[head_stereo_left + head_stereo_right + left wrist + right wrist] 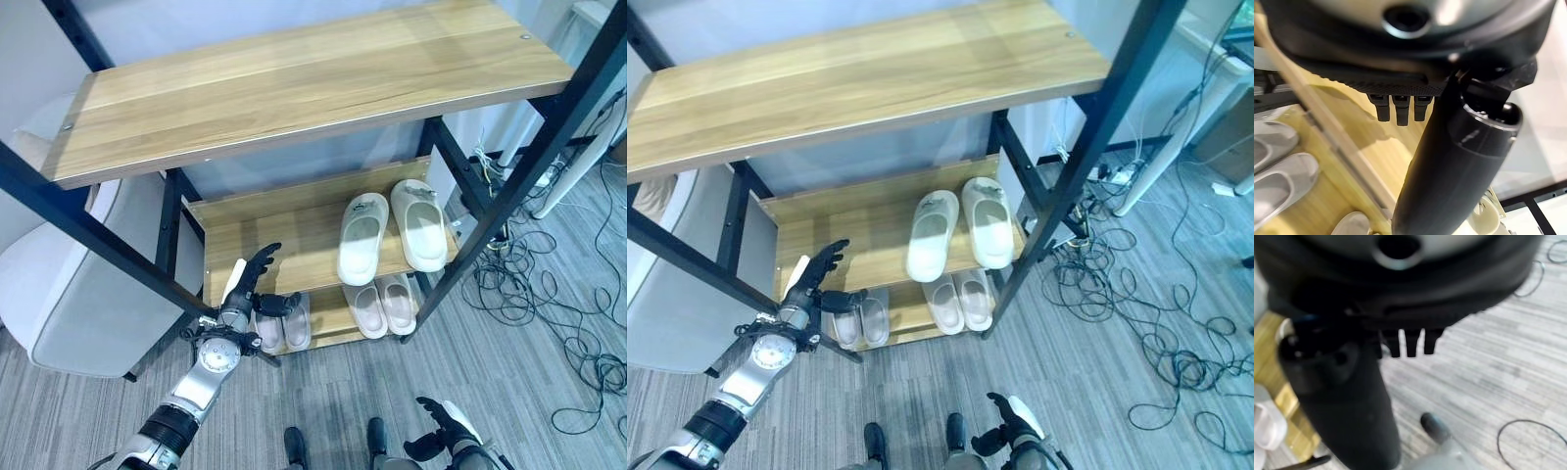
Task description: Arrange the slippers neatly on the shoe rack.
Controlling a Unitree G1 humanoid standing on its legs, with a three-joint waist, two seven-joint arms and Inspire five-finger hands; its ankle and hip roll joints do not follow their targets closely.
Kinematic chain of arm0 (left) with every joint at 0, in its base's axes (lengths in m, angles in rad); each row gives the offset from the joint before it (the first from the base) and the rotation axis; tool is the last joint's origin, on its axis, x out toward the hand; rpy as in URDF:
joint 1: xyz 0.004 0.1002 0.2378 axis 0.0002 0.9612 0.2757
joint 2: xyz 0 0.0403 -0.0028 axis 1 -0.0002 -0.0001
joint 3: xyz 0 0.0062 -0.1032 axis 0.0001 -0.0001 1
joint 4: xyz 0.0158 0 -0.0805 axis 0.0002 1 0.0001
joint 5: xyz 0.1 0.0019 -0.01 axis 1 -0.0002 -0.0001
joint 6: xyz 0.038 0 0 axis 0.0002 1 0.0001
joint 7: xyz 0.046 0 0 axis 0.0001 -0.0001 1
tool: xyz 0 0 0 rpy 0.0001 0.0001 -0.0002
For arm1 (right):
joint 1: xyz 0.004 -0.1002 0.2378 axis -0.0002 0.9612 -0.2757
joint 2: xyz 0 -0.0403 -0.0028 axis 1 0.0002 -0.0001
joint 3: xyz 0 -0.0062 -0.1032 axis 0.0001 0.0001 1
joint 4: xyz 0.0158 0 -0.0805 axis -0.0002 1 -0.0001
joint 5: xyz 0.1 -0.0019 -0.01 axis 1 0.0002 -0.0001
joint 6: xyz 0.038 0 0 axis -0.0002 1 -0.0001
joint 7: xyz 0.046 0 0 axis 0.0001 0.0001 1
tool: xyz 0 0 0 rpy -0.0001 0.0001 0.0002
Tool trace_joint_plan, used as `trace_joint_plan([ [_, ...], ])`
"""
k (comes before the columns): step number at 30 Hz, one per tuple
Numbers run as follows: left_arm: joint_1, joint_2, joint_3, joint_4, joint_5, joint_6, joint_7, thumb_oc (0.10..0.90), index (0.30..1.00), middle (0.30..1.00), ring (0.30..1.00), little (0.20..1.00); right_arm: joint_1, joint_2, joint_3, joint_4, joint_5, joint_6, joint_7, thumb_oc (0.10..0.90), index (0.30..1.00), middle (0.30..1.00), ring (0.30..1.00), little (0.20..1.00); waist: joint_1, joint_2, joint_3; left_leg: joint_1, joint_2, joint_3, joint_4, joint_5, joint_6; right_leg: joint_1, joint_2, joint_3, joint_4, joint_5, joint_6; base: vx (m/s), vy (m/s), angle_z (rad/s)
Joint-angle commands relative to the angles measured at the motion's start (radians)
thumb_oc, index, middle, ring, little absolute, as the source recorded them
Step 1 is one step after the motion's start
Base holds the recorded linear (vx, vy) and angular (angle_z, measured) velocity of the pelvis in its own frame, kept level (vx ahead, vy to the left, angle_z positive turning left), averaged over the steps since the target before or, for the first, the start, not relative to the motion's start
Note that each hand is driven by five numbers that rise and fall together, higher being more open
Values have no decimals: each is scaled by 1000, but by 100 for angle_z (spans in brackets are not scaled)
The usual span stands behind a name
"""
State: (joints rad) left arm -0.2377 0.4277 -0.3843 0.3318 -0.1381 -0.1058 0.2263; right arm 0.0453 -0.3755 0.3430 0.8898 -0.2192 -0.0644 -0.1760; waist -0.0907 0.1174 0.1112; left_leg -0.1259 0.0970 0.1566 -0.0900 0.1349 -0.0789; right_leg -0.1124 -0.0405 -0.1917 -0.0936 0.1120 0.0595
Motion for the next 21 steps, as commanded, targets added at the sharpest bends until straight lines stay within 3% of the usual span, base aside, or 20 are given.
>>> trace_joint_plan([
  [1, -143, -28, 33, -52, -10, -101, -13, 800, 900, 900, 900, 900, 36, -1, -11, -31, -14, -18, -18, 800, 900, 900, 900, 900, -7, -27, -62, 13, 0, 26, 3, -57, -42, -30, -67, -52, 6, -67, 97, 3, -6, 7],
  [15, -184, -84, -37, -32, -6, -91, -10, 800, 900, 900, 900, 900, 28, 10, 14, -11, -23, -14, -31, 800, 900, 900, 900, 900, -11, -28, -63, 13, -2, 22, 3, -56, -41, -29, -67, -57, 6, -68, 94, 0, 0, 0],
  [21, -269, -142, -123, 26, 13, -84, -8, 800, 900, 900, 900, 900, 29, 0, 23, -6, -16, -8, -39, 800, 900, 900, 900, 900, -33, -21, -54, 12, -5, 35, 3, -59, -37, -47, -69, -37, 6, -63, 97, -1, 3, -2],
])
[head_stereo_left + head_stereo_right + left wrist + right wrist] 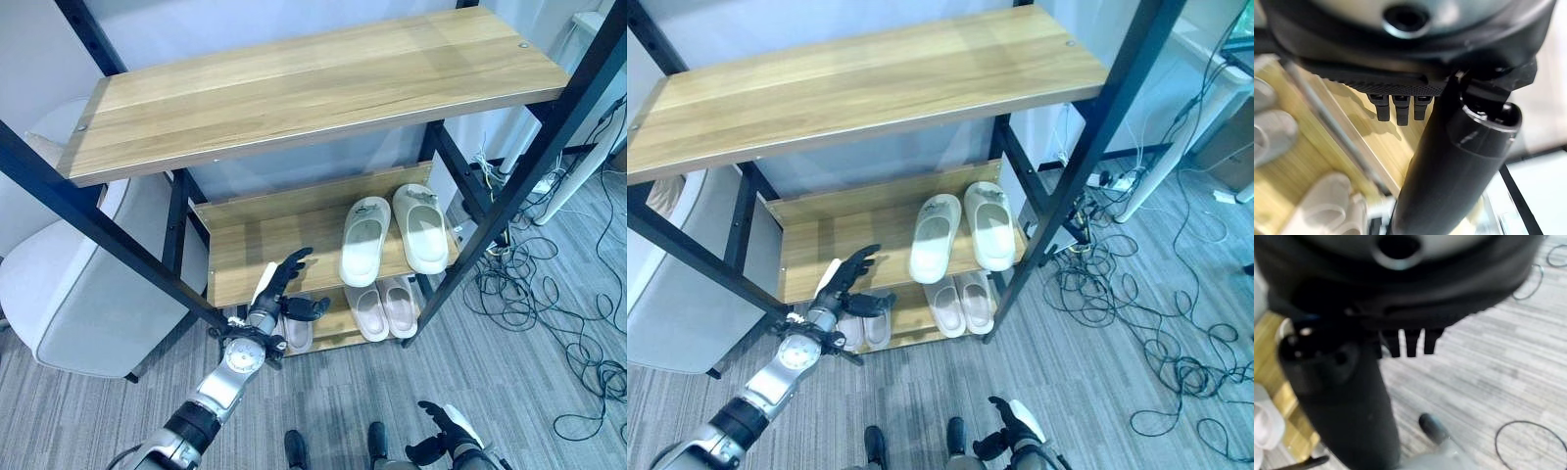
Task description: Arrange the slippers neatly on the shoe rack.
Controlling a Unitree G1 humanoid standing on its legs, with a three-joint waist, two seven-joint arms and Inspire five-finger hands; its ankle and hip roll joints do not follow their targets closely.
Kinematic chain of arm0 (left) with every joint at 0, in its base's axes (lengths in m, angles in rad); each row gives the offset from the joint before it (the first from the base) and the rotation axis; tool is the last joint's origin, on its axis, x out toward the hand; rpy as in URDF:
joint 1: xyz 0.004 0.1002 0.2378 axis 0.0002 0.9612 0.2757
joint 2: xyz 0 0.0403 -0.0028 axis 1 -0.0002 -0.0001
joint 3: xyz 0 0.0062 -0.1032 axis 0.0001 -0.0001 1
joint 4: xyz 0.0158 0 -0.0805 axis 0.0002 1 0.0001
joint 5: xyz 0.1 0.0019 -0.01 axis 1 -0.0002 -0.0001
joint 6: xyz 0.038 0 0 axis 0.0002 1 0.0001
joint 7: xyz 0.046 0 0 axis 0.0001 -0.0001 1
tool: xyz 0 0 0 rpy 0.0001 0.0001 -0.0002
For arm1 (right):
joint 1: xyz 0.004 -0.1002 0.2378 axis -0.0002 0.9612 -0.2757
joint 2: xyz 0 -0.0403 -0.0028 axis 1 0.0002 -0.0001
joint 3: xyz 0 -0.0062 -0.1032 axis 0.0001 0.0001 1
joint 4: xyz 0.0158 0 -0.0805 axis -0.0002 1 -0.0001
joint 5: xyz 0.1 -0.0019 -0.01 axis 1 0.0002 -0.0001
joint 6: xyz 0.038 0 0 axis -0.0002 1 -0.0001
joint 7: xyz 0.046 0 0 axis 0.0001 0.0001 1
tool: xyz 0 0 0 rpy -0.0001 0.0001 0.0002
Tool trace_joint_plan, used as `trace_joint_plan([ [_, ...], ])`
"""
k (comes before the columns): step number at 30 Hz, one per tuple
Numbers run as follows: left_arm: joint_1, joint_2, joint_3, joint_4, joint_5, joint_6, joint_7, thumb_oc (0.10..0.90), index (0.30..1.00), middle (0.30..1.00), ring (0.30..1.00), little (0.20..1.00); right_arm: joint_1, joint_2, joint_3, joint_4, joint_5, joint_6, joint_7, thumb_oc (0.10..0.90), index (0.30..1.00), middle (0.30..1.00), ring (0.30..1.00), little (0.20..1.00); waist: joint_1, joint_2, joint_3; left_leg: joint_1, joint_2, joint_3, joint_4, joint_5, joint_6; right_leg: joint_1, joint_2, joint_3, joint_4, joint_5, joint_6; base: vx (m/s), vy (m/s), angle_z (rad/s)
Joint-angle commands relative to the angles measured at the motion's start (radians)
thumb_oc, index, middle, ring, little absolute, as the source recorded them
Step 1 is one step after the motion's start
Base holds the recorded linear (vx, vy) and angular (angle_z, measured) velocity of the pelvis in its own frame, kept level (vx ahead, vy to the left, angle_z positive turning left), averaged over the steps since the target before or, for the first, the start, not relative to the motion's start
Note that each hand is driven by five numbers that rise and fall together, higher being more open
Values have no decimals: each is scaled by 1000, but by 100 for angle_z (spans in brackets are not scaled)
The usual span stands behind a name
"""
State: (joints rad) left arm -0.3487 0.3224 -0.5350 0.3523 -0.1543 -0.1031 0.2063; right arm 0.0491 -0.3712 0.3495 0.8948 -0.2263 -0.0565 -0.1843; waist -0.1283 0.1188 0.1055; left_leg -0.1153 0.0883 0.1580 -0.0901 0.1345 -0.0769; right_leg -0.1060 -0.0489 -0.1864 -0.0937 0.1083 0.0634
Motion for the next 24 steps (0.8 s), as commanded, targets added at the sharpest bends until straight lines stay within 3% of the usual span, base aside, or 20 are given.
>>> trace_joint_plan([
  [1, -164, -42, 23, 9, 29, -86, 12, 800, 900, 900, 900, 900, 24, -5, 17, -10, -8, -15, -30, 800, 900, 900, 900, 900, 3, -21, -47, 1, 4, 34, 3, -58, -39, -57, -61, -41, 6, -58, 94, -7, 15, -5],
  [11, -220, -89, -27, 59, 33, -84, 23, 800, 900, 900, 900, 900, 18, -20, 23, -6, -1, -14, -37, 800, 900, 900, 900, 900, -14, -6, -38, -8, 5, 50, 3, -58, -38, -82, -63, -21, 6, -51, 97, -1, 4, -7],
  [24, -259, -138, -63, 88, 6, -88, 34, 800, 900, 900, 900, 900, 20, -13, 29, 3, 12, -21, -53, 800, 900, 900, 900, 900, -26, -5, -35, -7, 6, 53, 3, -59, -38, -84, -59, -16, 6, -51, 95, 6, -13, -4],
])
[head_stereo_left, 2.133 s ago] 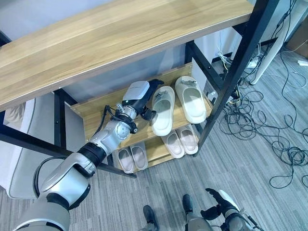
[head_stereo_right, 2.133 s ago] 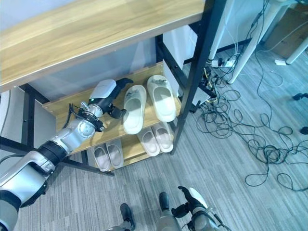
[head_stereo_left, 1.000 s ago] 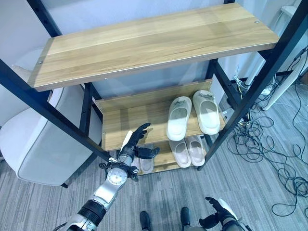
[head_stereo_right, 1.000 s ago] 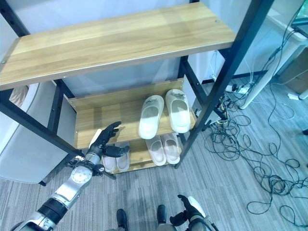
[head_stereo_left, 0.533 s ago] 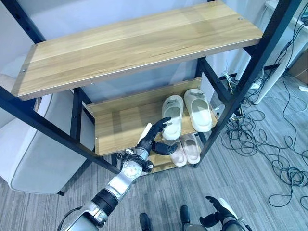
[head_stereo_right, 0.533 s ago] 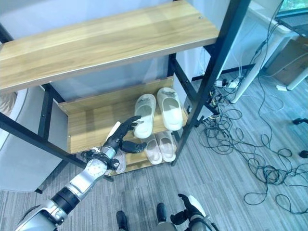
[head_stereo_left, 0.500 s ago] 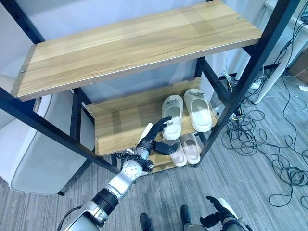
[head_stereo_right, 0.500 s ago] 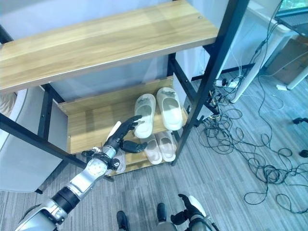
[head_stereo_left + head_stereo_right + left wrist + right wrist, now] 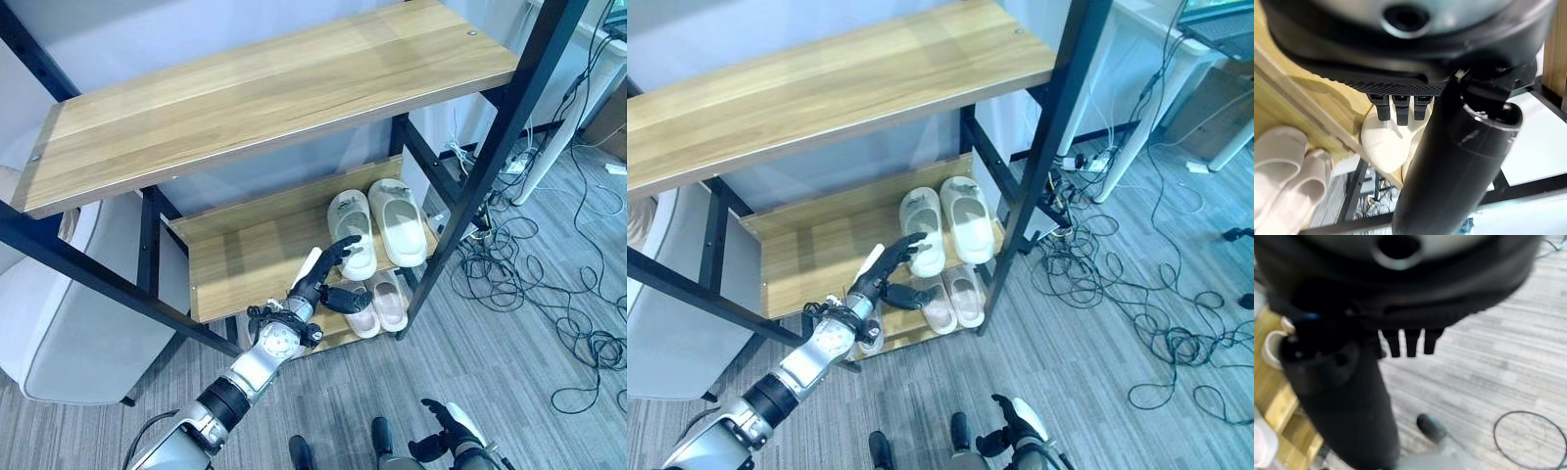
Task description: Arrange the slippers neatly on the shoe rack.
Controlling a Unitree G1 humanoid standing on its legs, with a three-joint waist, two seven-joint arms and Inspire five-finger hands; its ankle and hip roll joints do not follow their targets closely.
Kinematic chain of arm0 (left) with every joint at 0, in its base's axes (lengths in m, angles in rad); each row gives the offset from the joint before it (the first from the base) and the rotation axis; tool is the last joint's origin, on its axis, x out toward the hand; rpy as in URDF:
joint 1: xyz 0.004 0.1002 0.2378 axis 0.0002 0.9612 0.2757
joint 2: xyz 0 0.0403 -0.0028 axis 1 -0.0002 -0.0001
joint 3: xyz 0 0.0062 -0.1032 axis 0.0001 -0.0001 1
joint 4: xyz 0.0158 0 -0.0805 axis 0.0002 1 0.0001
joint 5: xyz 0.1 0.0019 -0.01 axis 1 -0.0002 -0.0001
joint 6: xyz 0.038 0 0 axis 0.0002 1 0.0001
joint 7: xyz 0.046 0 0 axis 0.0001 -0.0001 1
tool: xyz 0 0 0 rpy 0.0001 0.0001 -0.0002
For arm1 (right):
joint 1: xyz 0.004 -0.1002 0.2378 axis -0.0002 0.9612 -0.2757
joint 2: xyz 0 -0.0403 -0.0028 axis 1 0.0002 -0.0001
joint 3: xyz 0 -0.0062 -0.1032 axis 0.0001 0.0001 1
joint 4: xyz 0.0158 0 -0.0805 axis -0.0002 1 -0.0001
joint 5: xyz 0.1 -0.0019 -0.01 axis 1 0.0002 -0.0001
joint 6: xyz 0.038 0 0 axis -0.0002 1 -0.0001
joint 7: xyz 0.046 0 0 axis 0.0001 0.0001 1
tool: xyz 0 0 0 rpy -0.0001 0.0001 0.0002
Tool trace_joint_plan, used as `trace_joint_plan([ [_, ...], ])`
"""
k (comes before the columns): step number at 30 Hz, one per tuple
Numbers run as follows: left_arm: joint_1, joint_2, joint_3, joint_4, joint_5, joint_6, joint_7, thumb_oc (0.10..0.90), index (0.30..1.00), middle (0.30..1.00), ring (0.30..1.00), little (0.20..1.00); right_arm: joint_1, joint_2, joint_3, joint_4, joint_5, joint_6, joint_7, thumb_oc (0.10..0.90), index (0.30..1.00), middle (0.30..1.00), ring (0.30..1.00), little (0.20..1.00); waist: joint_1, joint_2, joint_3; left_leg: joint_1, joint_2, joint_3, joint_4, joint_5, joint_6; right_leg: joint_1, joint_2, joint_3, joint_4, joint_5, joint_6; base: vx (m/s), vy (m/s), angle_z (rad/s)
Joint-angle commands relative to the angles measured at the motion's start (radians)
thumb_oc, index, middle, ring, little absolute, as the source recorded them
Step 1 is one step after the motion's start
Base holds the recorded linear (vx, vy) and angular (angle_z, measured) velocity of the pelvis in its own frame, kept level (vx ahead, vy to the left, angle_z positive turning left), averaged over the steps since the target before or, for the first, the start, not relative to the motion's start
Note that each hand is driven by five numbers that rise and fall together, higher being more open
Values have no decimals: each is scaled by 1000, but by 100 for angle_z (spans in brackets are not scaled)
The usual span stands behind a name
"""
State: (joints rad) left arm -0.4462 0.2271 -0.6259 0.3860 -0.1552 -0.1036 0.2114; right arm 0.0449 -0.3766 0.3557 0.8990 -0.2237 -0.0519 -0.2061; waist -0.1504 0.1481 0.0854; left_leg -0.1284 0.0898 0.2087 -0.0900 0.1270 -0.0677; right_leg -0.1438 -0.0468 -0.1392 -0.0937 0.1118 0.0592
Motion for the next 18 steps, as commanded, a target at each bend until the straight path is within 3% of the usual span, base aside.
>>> trace_joint_plan([
  [1, -164, -48, 24, 53, 0, -88, 28, 800, 900, 900, 900, 900, 24, -8, 23, -2, 13, -26, -31, 800, 900, 900, 900, 900, -5, -34, -15, 7, 4, 2, 3, -52, -47, -45, -61, -65, 6, -55, 99, 0, 0, 0],
  [8, -217, -49, 4, 60, 37, -87, 36, 800, 900, 900, 900, 900, 21, -11, 27, 2, 16, -31, -32, 800, 900, 900, 900, 900, -12, -33, -19, 14, 7, 2, 3, -56, -49, -38, -59, -68, 6, -58, 100, 0, 0, 0],
  [14, -213, 40, 35, 0, 66, -90, 24, 800, 900, 900, 900, 900, 22, -1, 26, 14, 15, -34, -24, 800, 900, 900, 900, 900, 9, -44, -38, 32, 8, -8, 3, -59, -52, -1, -58, -93, 6, -68, 101, 8, -8, 7],
  [18, 11, 164, 154, -243, -43, -118, -50, 800, 900, 900, 900, 900, 14, 33, 3, 34, 16, -28, -7, 800, 900, 900, 900, 900, 64, -74, -51, 44, 6, -37, 3, -60, -55, 41, -64, -142, 6, -73, 99, -13, 9, 33],
])
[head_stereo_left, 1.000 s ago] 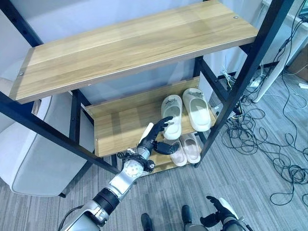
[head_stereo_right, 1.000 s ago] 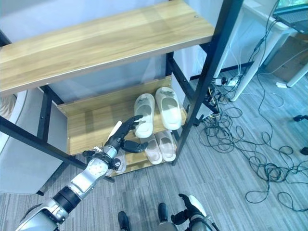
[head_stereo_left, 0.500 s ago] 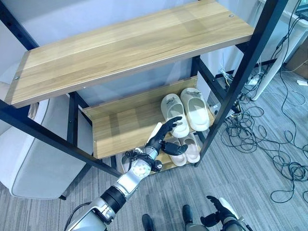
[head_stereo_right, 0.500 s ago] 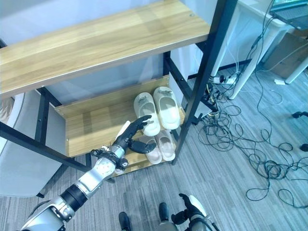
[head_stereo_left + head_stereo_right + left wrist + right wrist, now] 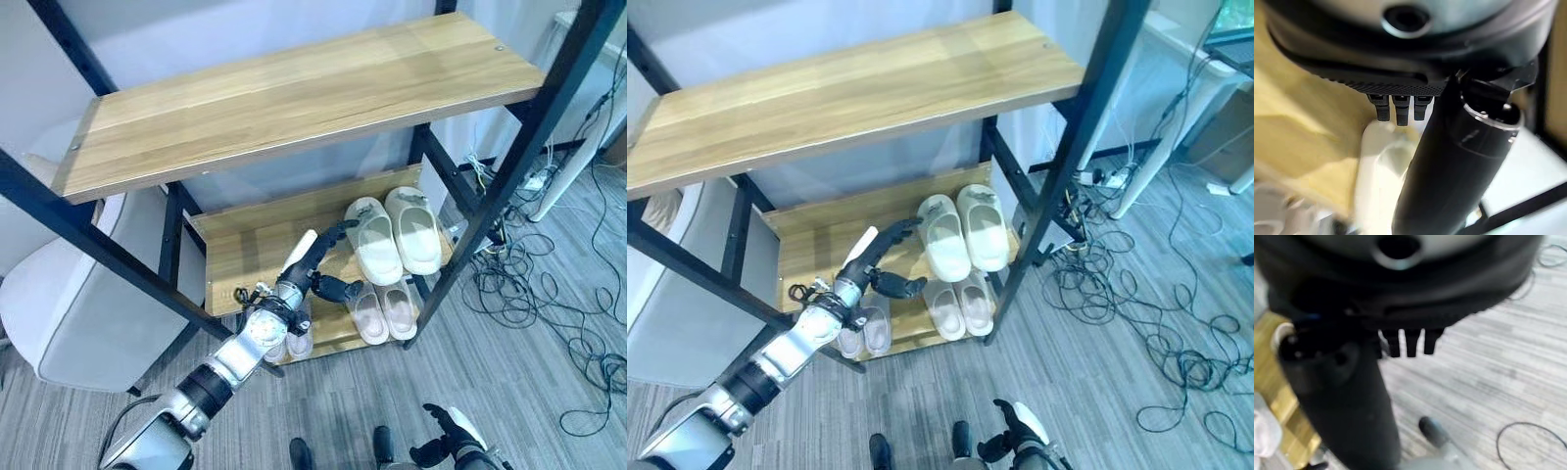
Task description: Arrange the slippers neatly on the shoe rack.
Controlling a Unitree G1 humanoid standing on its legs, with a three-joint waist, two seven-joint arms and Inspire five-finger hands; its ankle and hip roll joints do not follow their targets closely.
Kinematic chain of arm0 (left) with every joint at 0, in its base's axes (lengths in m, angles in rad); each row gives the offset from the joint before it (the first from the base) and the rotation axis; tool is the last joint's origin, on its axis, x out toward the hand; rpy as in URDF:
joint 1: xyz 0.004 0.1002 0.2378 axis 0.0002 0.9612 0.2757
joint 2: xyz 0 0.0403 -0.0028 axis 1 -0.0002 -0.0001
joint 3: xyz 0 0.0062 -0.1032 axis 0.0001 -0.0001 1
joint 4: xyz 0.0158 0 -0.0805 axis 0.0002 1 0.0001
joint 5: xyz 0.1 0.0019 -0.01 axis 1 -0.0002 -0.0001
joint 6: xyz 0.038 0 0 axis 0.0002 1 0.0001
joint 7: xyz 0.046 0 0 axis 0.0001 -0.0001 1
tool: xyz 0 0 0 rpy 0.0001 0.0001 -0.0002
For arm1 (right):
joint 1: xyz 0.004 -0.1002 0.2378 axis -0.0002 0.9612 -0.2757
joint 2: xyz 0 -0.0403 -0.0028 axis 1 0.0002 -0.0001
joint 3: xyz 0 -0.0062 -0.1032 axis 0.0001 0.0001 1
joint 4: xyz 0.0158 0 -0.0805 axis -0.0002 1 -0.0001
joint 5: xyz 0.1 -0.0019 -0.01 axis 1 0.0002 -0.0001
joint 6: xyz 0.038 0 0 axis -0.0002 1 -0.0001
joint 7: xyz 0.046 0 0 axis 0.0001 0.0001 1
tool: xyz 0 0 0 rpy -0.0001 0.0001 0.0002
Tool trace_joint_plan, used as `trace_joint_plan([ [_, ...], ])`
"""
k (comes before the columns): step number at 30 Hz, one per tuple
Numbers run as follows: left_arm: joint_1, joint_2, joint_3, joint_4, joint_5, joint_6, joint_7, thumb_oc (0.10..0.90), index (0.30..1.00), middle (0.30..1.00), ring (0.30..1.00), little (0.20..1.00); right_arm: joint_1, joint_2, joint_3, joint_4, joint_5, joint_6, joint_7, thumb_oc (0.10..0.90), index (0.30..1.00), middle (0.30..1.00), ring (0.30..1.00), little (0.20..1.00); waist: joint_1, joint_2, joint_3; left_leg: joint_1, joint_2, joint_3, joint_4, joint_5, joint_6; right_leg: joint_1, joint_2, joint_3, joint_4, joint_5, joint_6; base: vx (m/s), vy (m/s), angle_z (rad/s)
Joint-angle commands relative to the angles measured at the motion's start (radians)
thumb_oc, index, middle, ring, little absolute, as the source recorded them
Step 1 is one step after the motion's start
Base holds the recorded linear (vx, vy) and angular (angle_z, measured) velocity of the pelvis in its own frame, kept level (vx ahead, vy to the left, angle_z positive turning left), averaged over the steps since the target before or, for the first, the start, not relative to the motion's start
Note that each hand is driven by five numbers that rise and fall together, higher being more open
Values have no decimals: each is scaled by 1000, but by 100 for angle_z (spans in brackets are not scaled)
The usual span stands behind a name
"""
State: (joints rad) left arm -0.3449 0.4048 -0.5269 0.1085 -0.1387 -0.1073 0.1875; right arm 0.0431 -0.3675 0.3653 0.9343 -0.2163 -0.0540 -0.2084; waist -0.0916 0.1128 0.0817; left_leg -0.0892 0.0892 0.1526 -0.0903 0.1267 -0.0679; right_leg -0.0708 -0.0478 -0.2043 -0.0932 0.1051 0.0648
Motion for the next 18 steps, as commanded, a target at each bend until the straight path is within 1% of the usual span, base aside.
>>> trace_joint_plan([
  [1, -52, -2, 69, 12, -70, -116, -38, 800, 900, 900, 900, 900, 14, 29, -8, 4, 7, -26, -3, 800, 900, 900, 900, 900, 12, -43, -49, 6, 5, 16, 3, -59, -55, -26, -63, -81, 6, -67, 93, -22, 25, 42],
  [2, -4, 9, 92, -13, -94, -115, -52, 800, 900, 900, 900, 900, 14, 33, -10, 9, 6, -24, -2, 800, 900, 900, 900, 900, 19, -47, -52, 9, 4, 12, 3, -58, -56, -20, -64, -88, 6, -68, 92, -25, 34, 46],
  [4, 157, 51, 143, -84, -144, -106, -112, 800, 900, 900, 900, 900, 16, 44, -26, 33, 3, -19, 7, 800, 900, 900, 900, 900, 50, -61, -57, 12, 0, -6, 3, -56, -56, 2, -69, -115, 6, -70, 90, -24, 43, 33],
  [6, 229, 76, 165, -106, -141, -100, -139, 800, 900, 900, 900, 900, 15, 49, -30, 49, 1, -16, 9, 800, 900, 900, 900, 900, 63, -70, -62, 13, -3, -18, 3, -56, -57, 14, -72, -134, 6, -70, 88, -11, 36, 34],
  [7, 296, 89, 189, -113, -154, -92, -155, 800, 900, 900, 900, 900, 15, 54, -33, 62, -2, -14, 12, 800, 900, 900, 900, 900, 78, -77, -65, 15, -6, -29, 3, -56, -57, 24, -76, -152, 6, -70, 88, -10, 43, 48],
  [12, 424, 112, 237, -82, -154, -73, -188, 800, 900, 900, 900, 900, 9, 53, -47, 87, -3, -10, 15, 800, 900, 900, 900, 900, 105, -93, -69, 15, -14, -56, 3, -53, -54, 46, -78, -182, 6, -72, 84, -2, 38, 26],
  [16, 475, 120, 251, -17, -122, -62, -197, 800, 900, 900, 900, 900, 1, 51, -52, 97, -1, -10, 14, 800, 900, 900, 900, 900, 116, -100, -71, 17, -20, -69, 3, -53, -51, 58, -79, -195, 6, -72, 83, 7, 37, 17],
  [18, 500, 112, 256, 88, -58, -48, -190, 800, 900, 900, 900, 900, -9, 49, -57, 106, 4, -9, 13, 800, 900, 900, 900, 900, 123, -107, -73, 20, -23, -73, 3, -53, -46, 67, -80, -199, 6, -72, 83, 8, 61, 0],
])
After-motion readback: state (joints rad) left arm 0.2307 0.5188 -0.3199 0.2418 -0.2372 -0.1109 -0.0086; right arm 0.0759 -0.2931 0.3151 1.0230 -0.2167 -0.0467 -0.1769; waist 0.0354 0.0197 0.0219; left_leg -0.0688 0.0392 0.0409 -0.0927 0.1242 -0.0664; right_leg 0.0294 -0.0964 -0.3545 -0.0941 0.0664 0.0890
